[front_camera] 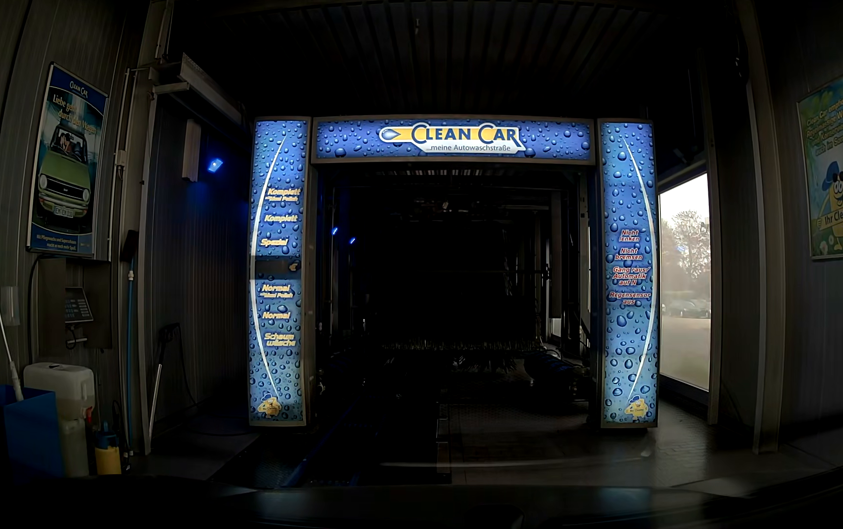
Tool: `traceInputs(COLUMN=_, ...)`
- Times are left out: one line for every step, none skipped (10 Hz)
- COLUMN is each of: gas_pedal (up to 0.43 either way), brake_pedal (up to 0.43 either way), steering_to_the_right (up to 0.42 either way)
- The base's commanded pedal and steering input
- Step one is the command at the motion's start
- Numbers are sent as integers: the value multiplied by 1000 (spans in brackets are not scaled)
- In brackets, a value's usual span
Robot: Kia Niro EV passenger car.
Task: Follow the waypoints while adhering to traffic rules and regulations
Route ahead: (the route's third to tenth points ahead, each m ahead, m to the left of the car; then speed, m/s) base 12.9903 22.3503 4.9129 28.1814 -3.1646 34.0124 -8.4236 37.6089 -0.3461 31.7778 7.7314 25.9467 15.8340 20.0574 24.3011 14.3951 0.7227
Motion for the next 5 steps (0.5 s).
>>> traceInputs(gas_pedal=0, brake_pedal=262, steering_to_the_right=-64)
traceInputs(gas_pedal=0, brake_pedal=262, steering_to_the_right=-34)
traceInputs(gas_pedal=0, brake_pedal=262, steering_to_the_right=-10)
traceInputs(gas_pedal=0, brake_pedal=262, steering_to_the_right=3)
traceInputs(gas_pedal=0, brake_pedal=262, steering_to_the_right=2)
